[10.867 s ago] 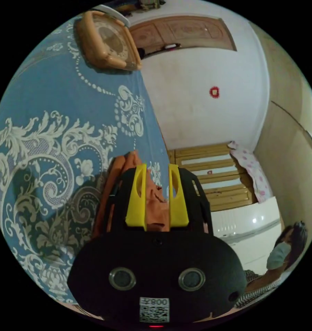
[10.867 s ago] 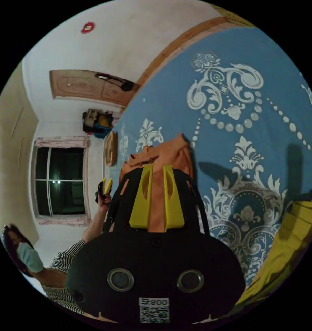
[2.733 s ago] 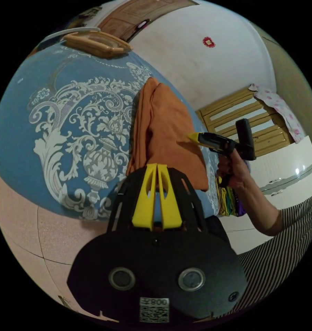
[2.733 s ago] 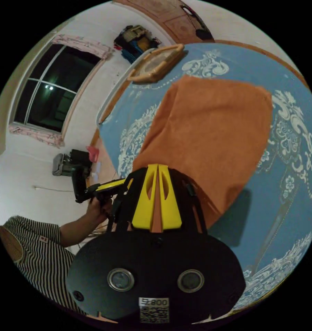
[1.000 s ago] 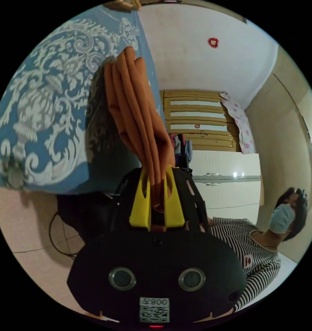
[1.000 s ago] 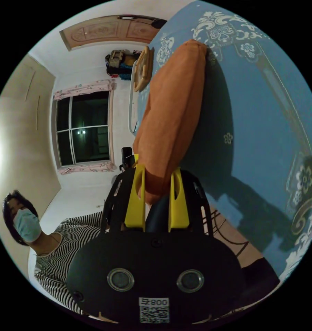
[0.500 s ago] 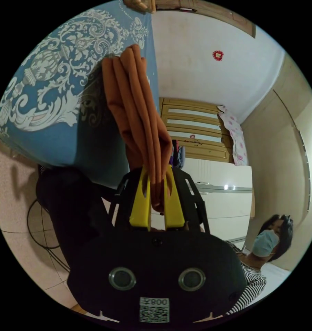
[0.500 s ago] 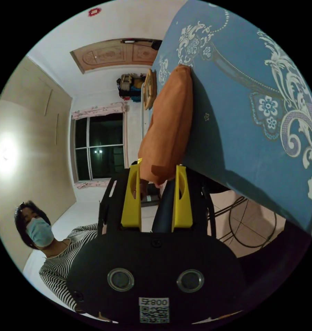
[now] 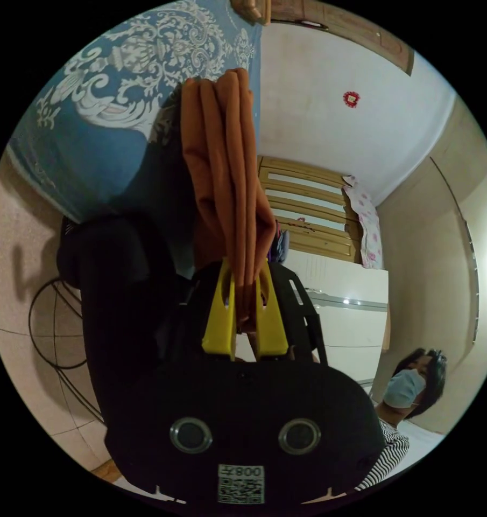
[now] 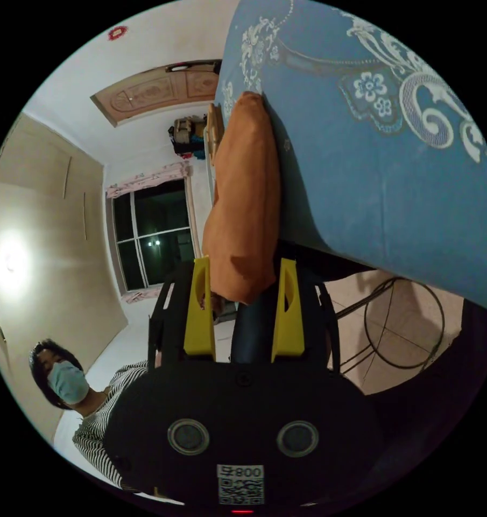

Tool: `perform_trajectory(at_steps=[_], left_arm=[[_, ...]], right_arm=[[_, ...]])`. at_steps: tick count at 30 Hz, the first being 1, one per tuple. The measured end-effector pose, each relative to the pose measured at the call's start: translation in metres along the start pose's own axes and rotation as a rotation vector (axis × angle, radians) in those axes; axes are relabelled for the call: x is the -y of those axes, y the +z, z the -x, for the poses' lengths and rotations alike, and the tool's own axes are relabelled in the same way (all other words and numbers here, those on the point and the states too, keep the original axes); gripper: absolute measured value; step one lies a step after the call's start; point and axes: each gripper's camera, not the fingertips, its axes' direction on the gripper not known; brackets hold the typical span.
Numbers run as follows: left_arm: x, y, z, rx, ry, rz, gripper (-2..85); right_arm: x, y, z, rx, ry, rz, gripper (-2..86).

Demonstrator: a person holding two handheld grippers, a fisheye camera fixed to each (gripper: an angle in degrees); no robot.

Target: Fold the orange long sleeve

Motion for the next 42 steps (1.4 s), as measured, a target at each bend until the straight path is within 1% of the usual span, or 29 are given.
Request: perform_trajectory(at_steps=[3, 5, 7, 11, 18, 20, 24, 29, 30, 33, 35, 36, 38, 39, 40, 41, 42], left_arm=[[-0.003, 0.01, 0.015, -0.011, 0.001, -0.006, 6.2], [-0.006, 0.019, 0.026, -0.012, 0.004, -0.008, 6.1], [-0.01, 0.026, 0.036, -0.013, 0.003, -0.007, 6.2], [-0.023, 0.041, 0.051, -0.028, 0.021, -0.005, 6.4], [-0.055, 0.081, 0.023, -0.068, 0.178, 0.057, 6.6], [-0.067, 0.106, 0.013, -0.065, 0.234, 0.092, 6.6], [-0.071, 0.156, 0.013, -0.082, 0.271, 0.142, 6.5], [-0.037, 0.25, -0.008, -0.071, 0.364, 0.194, 6.5], [-0.031, 0.263, -0.014, -0.068, 0.379, 0.199, 6.5], [-0.005, 0.337, -0.047, -0.084, 0.46, 0.237, 6.6], [0.011, 0.409, -0.082, -0.117, 0.539, 0.275, 6.6], [0.013, 0.428, -0.091, -0.124, 0.563, 0.283, 6.6], [0.014, 0.508, -0.128, -0.169, 0.662, 0.319, 6.7], [0.012, 0.528, -0.135, -0.183, 0.683, 0.328, 6.7], [0.006, 0.569, -0.146, -0.205, 0.725, 0.348, 6.7], [-0.003, 0.61, -0.152, -0.217, 0.764, 0.372, 6.7], [-0.007, 0.63, -0.152, -0.22, 0.779, 0.38, 6.7]], right_arm=[[-0.011, 0.005, 0.012, -0.006, 0.022, 0.035, 17.4], [-0.018, 0.005, 0.018, 0.043, 0.036, 0.042, 16.6], [-0.03, -0.002, 0.028, 0.144, 0.033, 0.025, 14.6], [-0.051, -0.017, 0.059, 0.164, 0.022, 0.035, 12.4], [-0.123, -0.072, 0.19, 0.124, -0.162, 0.035, 9.6], [-0.143, -0.09, 0.22, 0.115, -0.198, 0.032, 9.3], [-0.177, -0.135, 0.274, 0.111, -0.244, 0.0, 8.7], [-0.184, -0.195, 0.331, 0.131, -0.281, -0.078, 8.2], [-0.182, -0.213, 0.35, 0.132, -0.3, -0.102, 8.1], [-0.179, -0.27, 0.41, 0.097, -0.381, -0.166, 7.9], [-0.18, -0.312, 0.449, 0.074, -0.433, -0.217, 7.9], [-0.184, -0.343, 0.477, 0.053, -0.473, -0.256, 7.9], [-0.195, -0.39, 0.518, 0.019, -0.536, -0.321, 7.9], [-0.206, -0.42, 0.543, -0.004, -0.573, -0.362, 7.9], [-0.219, -0.45, 0.567, -0.038, -0.61, -0.398, 8.0], [-0.226, -0.465, 0.577, -0.055, -0.624, -0.418, 8.0], [-0.242, -0.494, 0.593, -0.082, -0.643, -0.463, 8.1]])
